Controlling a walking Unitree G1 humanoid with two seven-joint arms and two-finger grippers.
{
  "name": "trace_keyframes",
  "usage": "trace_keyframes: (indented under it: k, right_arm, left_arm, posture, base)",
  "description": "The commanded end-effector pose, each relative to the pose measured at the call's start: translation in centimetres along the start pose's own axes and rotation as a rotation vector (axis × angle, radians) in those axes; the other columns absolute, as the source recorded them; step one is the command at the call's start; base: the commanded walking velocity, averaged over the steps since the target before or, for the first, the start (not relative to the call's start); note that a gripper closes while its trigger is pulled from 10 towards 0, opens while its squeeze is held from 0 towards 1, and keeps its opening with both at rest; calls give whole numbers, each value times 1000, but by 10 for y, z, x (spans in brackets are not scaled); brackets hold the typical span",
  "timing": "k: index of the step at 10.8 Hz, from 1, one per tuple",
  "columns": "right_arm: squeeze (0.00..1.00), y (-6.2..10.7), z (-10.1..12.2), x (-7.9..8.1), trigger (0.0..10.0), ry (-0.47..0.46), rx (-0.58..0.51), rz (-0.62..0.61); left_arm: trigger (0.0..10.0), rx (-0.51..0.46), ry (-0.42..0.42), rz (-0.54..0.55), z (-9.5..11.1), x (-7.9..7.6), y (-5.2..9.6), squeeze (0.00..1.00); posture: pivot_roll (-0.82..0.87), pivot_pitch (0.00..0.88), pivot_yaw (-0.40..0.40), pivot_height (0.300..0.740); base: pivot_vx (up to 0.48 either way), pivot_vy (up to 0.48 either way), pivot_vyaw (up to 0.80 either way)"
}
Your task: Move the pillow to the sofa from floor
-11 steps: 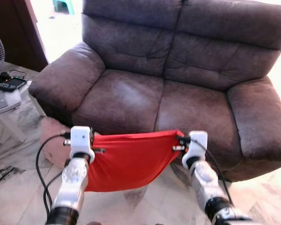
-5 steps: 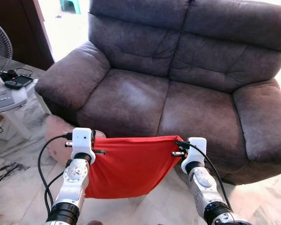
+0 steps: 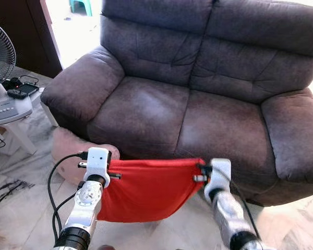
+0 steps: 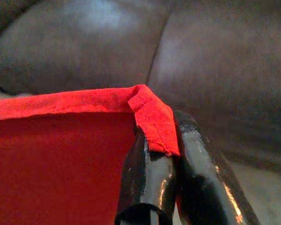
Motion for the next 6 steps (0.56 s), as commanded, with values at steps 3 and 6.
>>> trace_keyframes:
  k: [3,6]
  right_arm:
    - [0,6,-17,-15,10000,-9,75,-86]
    - [0,2,0,-16,10000,-48,-7,-84]
  left_arm:
    - [10000,74,-6,-7,-22,-1,4,0]
    - [10000,1,33,52,-10,11,3,0]
  posture:
    - [131,26,-74,740]
    - [131,26,-73,740]
  base:
    - [0,0,0]
    - [0,0,0]
Point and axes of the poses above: a point about 5 cm out from each wrist's last joint towards the gripper, its own y axis pointing back from the gripper into the wrist, its own z axis along the axis of the wrist's last joint, x = y × z, the point moved 3 cm from there along -y, pointing out of the wrist towards the gripper, and after that the axes turned 11 degrees about -y, right-handed, at the moved point
